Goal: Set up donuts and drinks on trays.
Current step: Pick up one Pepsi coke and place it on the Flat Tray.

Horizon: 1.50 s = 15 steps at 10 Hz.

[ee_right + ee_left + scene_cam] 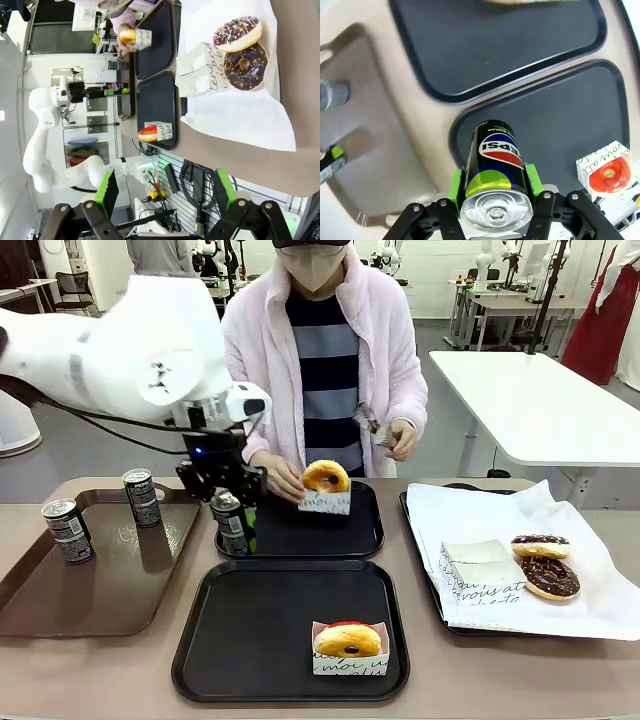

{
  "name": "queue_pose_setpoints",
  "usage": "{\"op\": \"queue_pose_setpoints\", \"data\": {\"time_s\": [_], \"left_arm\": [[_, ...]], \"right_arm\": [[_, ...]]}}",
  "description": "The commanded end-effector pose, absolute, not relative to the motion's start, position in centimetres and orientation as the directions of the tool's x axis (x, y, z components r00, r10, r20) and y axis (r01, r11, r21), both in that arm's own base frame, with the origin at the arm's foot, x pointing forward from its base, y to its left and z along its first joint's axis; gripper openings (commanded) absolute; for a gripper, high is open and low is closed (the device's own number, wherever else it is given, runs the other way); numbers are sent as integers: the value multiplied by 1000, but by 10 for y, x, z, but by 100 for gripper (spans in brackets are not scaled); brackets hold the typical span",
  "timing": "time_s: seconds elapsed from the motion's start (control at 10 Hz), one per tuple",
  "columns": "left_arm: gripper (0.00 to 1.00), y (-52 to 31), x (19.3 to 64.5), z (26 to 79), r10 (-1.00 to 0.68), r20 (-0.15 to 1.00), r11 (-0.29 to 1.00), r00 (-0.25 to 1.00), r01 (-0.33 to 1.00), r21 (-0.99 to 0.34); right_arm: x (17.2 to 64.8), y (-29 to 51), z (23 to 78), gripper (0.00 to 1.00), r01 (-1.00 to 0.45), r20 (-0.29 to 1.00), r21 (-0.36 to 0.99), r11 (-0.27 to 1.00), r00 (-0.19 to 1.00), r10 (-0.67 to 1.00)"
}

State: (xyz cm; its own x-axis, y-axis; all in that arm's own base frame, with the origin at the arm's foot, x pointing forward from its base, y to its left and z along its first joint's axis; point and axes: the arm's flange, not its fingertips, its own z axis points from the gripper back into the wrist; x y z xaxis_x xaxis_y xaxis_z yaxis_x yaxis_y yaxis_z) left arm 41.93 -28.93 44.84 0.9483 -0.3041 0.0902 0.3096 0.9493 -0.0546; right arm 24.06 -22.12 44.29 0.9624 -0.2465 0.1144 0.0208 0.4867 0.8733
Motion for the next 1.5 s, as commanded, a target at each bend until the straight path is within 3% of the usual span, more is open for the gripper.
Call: {"op": "queue_pose_setpoints", "data": {"time_s": [0.0, 0.1, 0.3, 0.5, 1.1, 1.4], "left_arm": [[58, -294, 427, 436, -381, 47, 916, 923, 384, -113], [58, -288, 413, 434, -423, -21, 903, 906, 419, -96], [58, -243, 313, 464, -581, -126, 813, 804, 582, -27], [58, -221, 260, 478, -600, -37, 797, 799, 601, 60], [58, -225, 272, 477, -536, -16, 842, 844, 535, 64], [58, -264, 339, 450, -472, 39, 881, 881, 471, 35]], "right_arm": [[242, -222, 442, 100, -1, 133, 882, 471, 960, -247], [242, -222, 442, 100, -1, 133, 882, 471, 960, -247], [242, -222, 442, 100, -1, 133, 882, 471, 960, -247], [242, -222, 442, 100, -1, 133, 882, 471, 960, -247], [242, -222, 442, 100, -1, 133, 882, 471, 960, -247], [242, -222, 442, 100, -1, 133, 882, 471, 960, -247]]}}
